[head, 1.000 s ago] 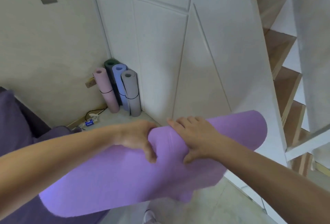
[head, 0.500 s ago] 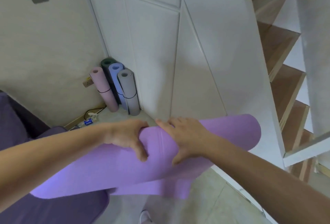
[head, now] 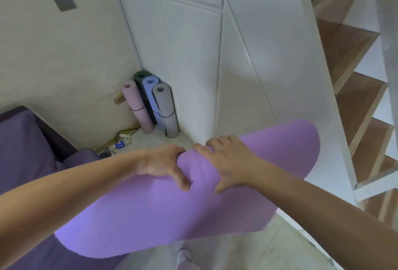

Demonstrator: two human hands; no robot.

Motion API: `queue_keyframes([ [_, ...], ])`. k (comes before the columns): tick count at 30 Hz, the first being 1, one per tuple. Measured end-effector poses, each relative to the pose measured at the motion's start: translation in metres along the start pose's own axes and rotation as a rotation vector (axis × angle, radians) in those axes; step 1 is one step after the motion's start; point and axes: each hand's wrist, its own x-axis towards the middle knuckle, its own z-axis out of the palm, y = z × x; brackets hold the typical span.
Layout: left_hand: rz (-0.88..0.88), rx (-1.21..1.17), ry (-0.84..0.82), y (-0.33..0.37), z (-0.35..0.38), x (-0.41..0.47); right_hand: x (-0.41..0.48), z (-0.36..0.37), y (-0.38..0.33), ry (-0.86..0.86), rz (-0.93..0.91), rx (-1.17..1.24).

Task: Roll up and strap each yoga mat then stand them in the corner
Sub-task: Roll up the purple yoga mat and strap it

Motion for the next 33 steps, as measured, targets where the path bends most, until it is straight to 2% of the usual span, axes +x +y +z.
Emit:
queue_keyframes([
  [2, 0.036, -0.011, -0.022, 0.006, 0.004, -0.005, -0.002, -0.008, 0.008, -0.007, 0.007, 0.053],
  [3, 0.049, 0.083, 0.005, 0.010, 0.008, -0.009, -0.004, -0.014, 0.013, -0.038, 0.022, 0.105],
  [6, 0.110, 0.671, 0.161, 0.026, 0.027, -0.018, -0.013, -0.026, 0.025, -0.161, 0.084, 0.262],
  [7, 0.128, 0.822, 0.235, 0.029, 0.038, -0.019, -0.017, -0.026, 0.027, -0.196, 0.094, 0.292],
  [8, 0.136, 0.862, 0.299, 0.031, 0.046, -0.019, -0.020, -0.025, 0.026, -0.212, 0.093, 0.310],
  [11, 0.095, 0.760, 0.334, 0.029, 0.053, -0.018, -0.036, -0.010, 0.013, -0.140, 0.044, 0.285],
  [14, 0.005, 0.403, 0.156, 0.026, 0.046, -0.024, -0.050, 0.016, -0.006, -0.009, -0.008, 0.036],
  [15, 0.002, 0.268, 0.073, 0.027, 0.045, -0.025, -0.053, 0.020, -0.009, 0.016, -0.009, 0.015],
  [17, -0.002, 0.101, -0.056, 0.029, 0.046, -0.029, -0.057, 0.019, -0.006, -0.012, -0.025, 0.124],
  [19, 0.002, 0.087, -0.117, 0.032, 0.052, -0.033, -0.062, 0.013, 0.002, -0.090, -0.025, 0.282],
  [20, 0.002, 0.160, -0.103, 0.034, 0.056, -0.035, -0.063, 0.011, 0.005, -0.131, -0.021, 0.337],
  [23, 0.016, 0.661, 0.066, 0.036, 0.079, -0.042, -0.068, 0.010, 0.006, -0.226, 0.012, 0.412],
  [25, 0.062, 0.746, 0.181, 0.031, 0.093, -0.041, -0.070, 0.009, 0.002, -0.228, 0.010, 0.397],
  [28, 0.073, 0.636, 0.215, 0.020, 0.095, -0.039, -0.071, 0.010, -0.011, -0.209, 0.008, 0.283],
  [31, 0.026, 0.304, 0.127, 0.008, 0.081, -0.043, -0.070, 0.015, -0.031, -0.106, 0.015, 0.051],
  [33, 0.043, 0.071, 0.039, -0.002, 0.074, -0.046, -0.069, 0.012, -0.041, -0.057, 0.017, 0.002],
])
